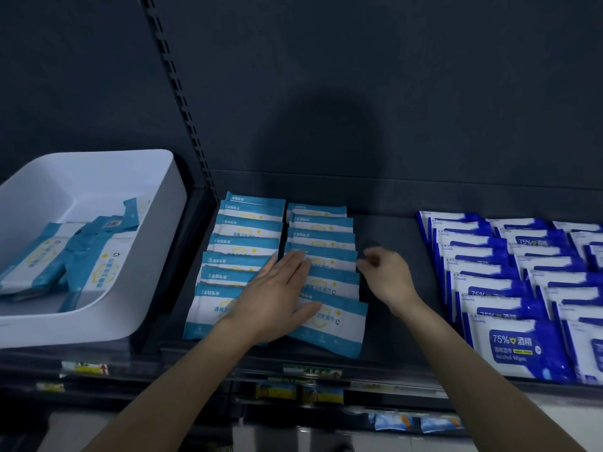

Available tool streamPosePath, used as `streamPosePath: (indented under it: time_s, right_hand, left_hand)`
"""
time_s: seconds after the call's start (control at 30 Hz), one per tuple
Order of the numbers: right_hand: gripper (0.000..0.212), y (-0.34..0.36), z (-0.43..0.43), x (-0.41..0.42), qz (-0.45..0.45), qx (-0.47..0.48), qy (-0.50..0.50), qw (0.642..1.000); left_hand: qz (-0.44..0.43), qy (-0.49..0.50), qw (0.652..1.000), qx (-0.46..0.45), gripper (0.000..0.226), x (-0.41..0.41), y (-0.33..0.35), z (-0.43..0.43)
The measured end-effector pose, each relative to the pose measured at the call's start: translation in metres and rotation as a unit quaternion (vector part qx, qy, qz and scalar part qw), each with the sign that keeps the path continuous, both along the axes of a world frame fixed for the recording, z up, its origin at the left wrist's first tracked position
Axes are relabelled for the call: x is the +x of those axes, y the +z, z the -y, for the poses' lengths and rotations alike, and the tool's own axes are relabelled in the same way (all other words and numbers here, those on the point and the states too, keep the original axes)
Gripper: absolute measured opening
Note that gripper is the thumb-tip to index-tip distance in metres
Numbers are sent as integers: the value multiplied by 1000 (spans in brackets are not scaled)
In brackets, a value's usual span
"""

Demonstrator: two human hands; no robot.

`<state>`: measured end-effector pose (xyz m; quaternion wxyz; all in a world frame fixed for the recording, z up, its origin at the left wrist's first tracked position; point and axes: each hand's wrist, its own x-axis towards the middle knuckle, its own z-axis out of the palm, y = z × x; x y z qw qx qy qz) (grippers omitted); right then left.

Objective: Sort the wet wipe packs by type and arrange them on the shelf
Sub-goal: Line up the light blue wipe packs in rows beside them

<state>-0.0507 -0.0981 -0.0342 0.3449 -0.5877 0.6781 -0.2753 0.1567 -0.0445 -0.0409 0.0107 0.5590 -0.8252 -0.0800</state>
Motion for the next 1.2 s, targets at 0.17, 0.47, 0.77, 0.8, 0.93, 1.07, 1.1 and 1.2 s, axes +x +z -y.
streamPosePath:
  time_s: [0.17, 0.47, 0.77, 0.8, 0.93, 1.07, 1.1, 1.2]
  right_hand:
    - [21, 6, 2, 18, 81, 13, 38, 996]
    - [64, 3, -12, -1, -5, 55, 77, 995]
    - [60, 16, -20, 12, -16, 62, 176, 982]
    - [52, 20, -18, 16, -4, 46, 165, 985]
    - [48, 49, -10, 51, -32, -44, 142, 988]
    - [43, 75, -8, 106, -46, -117, 224, 966]
    - [41, 81, -9, 121, -51, -125, 244, 960]
    - [38, 100, -9, 165, -61, -147, 295, 942]
  left_hand:
    - [36, -4, 999, 20, 94, -5, -5, 16]
    - [42, -5, 998, 39, 84, 3, -9, 12]
    - [28, 7, 998, 47, 91, 5, 18, 1]
    - [13, 9, 999, 47, 86, 7, 30, -1]
    - [-17, 3, 999, -33, 69, 27, 84, -5]
    - [-88, 34, 991, -90, 62, 75, 127, -17]
    - [-106, 49, 987, -108, 61, 91, 136, -21]
    - [-97, 145, 981, -82, 58, 147, 154, -30]
